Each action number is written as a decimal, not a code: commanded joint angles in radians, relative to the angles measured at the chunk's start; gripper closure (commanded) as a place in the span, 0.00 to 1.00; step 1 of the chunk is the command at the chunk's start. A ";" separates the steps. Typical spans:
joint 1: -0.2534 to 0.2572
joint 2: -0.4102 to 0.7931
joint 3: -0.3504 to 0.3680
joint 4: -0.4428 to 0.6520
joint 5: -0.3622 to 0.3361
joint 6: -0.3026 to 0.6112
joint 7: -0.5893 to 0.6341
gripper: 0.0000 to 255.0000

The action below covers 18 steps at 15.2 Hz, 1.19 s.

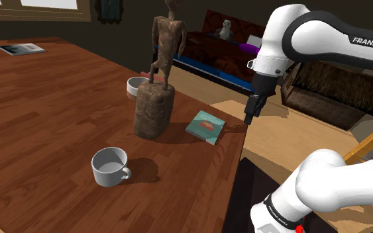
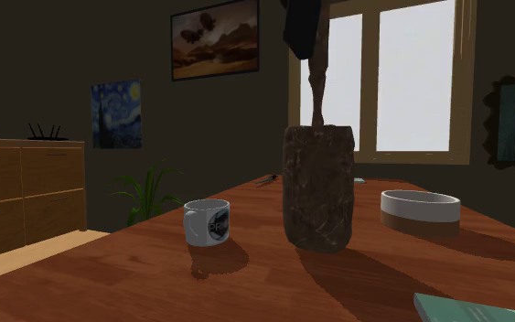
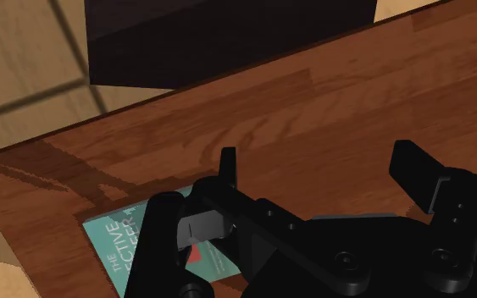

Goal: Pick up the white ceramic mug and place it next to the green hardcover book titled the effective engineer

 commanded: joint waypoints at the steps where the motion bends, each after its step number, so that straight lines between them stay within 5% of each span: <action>1: 0.000 0.000 0.000 0.000 0.000 0.000 0.000 0.00; 10: 0.061 0.195 0.158 0.013 0.104 0.248 0.129 0.00; 18: 0.090 0.434 0.292 0.111 0.119 0.450 0.252 0.00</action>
